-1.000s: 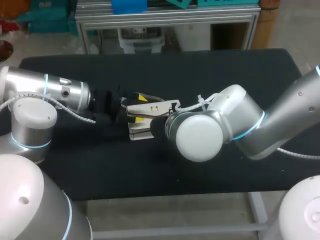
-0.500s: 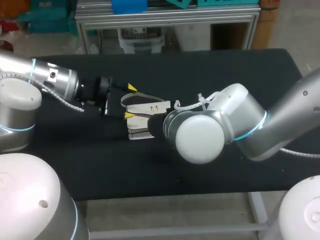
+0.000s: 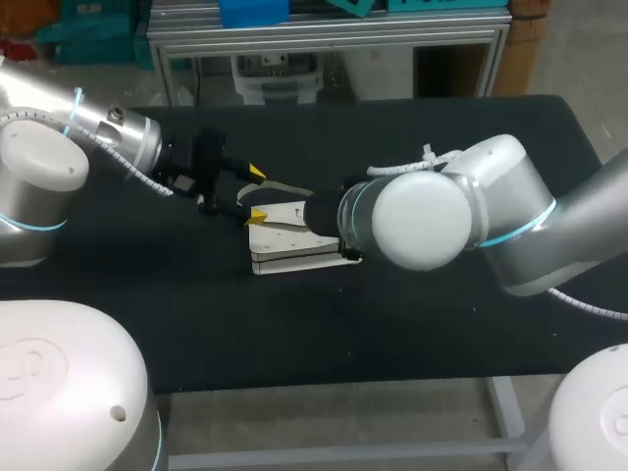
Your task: Pick up the bag, open it, inspect its contents, close it, and place it on the opposite side
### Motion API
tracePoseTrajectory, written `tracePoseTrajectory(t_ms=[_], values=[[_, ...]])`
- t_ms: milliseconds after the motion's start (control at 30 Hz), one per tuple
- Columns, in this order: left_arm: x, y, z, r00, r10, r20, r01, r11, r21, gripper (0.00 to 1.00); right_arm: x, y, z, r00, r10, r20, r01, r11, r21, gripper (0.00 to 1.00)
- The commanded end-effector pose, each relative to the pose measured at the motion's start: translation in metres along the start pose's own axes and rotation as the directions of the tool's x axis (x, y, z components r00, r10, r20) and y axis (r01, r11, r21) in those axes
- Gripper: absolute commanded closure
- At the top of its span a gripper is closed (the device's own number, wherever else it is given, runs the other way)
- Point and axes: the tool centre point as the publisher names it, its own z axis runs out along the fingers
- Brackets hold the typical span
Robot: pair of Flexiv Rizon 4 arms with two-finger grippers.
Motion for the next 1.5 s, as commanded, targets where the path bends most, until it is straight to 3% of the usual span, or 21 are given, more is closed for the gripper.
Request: tracePoseTrajectory(t_ms=[33,400,533,800,900,1500], values=[[-0.006,-0.005,0.002,0.998,-0.056,-0.035,0.053,0.995,-0.084,0.00,-0.022,-0.004,-0.008,0.986,-0.009,-0.169,0.010,1.000,0.005,0.00],[0.000,-0.003,-0.009,0.994,-0.109,0.014,0.110,0.972,-0.210,0.00,-0.061,-0.010,-0.015,0.938,-0.070,-0.339,0.090,0.995,0.043,0.00],[-0.002,0.002,-0.019,0.985,-0.164,0.047,0.171,0.956,-0.240,0.00,-0.071,-0.020,-0.018,0.915,-0.034,-0.401,0.048,0.999,0.025,0.00],[-0.009,0.016,-0.026,0.933,-0.330,0.141,0.358,0.878,-0.319,0.00,-0.085,-0.028,-0.025,0.862,0.066,-0.503,-0.020,0.995,0.097,0.00],[-0.009,0.024,-0.033,0.909,-0.362,0.207,0.415,0.828,-0.377,0.00,-0.081,-0.034,-0.033,0.840,0.150,-0.521,-0.101,0.987,0.122,0.00],[-0.009,0.024,-0.033,0.909,-0.362,0.207,0.415,0.828,-0.377,0.00,-0.081,-0.034,-0.033,0.840,0.150,-0.521,-0.101,0.987,0.122,0.00]])
